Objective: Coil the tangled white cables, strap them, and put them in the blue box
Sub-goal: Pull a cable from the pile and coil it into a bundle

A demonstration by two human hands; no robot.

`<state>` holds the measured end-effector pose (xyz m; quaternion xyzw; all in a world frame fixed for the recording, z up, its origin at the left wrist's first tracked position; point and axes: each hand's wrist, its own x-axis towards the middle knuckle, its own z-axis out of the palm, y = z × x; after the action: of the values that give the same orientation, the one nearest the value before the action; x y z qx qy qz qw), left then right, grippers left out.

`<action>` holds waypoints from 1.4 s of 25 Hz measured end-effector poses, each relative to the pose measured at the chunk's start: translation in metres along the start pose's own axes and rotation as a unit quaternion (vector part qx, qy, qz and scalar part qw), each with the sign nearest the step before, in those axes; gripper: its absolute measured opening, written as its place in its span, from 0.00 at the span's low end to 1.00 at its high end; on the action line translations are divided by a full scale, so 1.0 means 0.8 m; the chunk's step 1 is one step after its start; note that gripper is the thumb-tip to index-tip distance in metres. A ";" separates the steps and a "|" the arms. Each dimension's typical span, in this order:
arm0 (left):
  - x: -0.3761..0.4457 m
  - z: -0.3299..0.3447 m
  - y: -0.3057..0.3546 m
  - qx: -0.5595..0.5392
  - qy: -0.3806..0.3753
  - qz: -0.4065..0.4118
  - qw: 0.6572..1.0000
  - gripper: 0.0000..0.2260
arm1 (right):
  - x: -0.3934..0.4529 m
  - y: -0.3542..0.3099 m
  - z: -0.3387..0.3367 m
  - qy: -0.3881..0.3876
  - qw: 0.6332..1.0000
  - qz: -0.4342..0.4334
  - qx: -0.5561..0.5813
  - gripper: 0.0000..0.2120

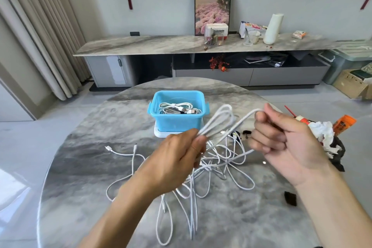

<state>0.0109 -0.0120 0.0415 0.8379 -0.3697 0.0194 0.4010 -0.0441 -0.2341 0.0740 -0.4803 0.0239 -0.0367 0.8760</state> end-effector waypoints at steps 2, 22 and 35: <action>-0.001 0.007 0.007 -0.036 -0.029 0.001 0.999 0.19 | 0.002 0.006 0.009 0.000 0.995 0.007 0.098 0.14; -0.003 0.027 0.018 -0.279 0.024 -0.179 0.943 0.14 | 0.002 0.055 0.045 0.103 0.988 -0.041 -0.104 0.07; -0.006 0.033 0.022 -0.291 -0.071 -0.165 0.940 0.18 | 0.008 0.062 0.038 0.204 0.961 -0.128 -0.136 0.17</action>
<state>-0.0104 -0.0346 0.0335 0.7329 -0.2432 -0.2152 0.5979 -0.0337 -0.1823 0.0481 -0.5761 0.1454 -0.2420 0.7671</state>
